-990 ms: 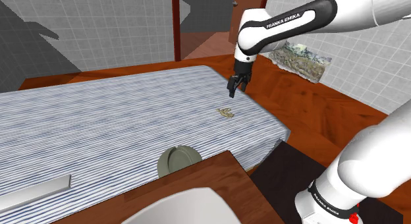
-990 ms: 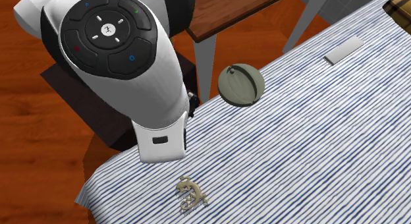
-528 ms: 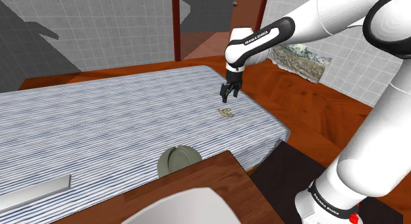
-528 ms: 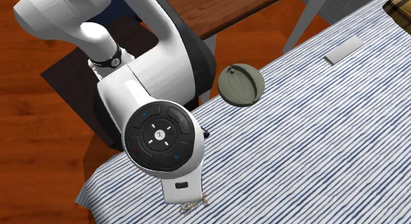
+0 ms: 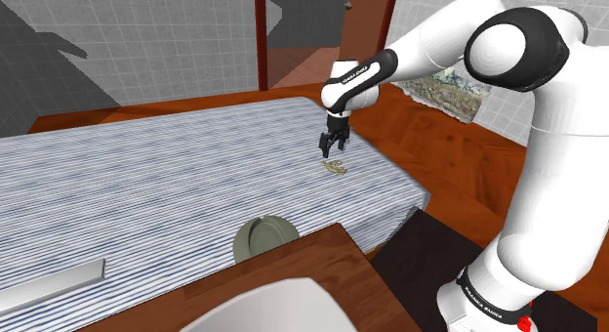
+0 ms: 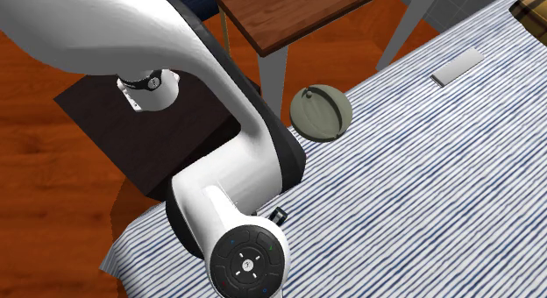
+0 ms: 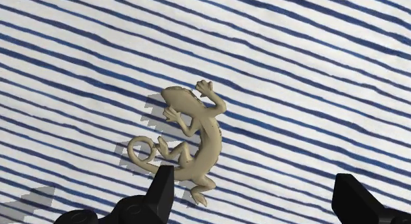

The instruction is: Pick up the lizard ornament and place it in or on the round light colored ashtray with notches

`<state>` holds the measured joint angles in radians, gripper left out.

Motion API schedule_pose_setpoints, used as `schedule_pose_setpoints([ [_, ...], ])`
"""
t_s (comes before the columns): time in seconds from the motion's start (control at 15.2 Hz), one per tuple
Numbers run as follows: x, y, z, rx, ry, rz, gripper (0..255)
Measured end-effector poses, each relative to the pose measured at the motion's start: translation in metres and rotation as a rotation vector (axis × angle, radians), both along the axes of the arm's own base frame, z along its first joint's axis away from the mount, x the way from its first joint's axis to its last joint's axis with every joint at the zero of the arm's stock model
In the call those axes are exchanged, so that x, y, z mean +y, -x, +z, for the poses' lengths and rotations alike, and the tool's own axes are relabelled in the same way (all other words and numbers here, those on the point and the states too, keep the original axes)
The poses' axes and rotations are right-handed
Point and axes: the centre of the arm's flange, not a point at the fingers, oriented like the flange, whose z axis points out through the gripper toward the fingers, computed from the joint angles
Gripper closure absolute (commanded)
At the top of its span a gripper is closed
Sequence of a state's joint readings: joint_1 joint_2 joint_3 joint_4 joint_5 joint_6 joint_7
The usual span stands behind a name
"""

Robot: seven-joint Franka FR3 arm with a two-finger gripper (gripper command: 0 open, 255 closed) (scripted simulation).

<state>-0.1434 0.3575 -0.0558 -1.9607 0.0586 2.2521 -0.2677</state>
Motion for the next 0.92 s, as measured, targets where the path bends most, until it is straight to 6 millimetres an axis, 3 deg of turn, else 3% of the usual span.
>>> schedule_pose_setpoints([
  [0.4, 0.002, -0.001, -0.031, 0.000, 0.000, 0.000, 0],
  [0.79, 0.002, 0.000, -0.035, 0.000, 0.000, 0.000, 0],
  [0.86, 0.002, 0.000, -0.035, 0.000, 0.000, 0.000, 255],
  [0.92, 0.002, 0.000, -0.035, 0.000, 0.000, 0.000, 255],
])
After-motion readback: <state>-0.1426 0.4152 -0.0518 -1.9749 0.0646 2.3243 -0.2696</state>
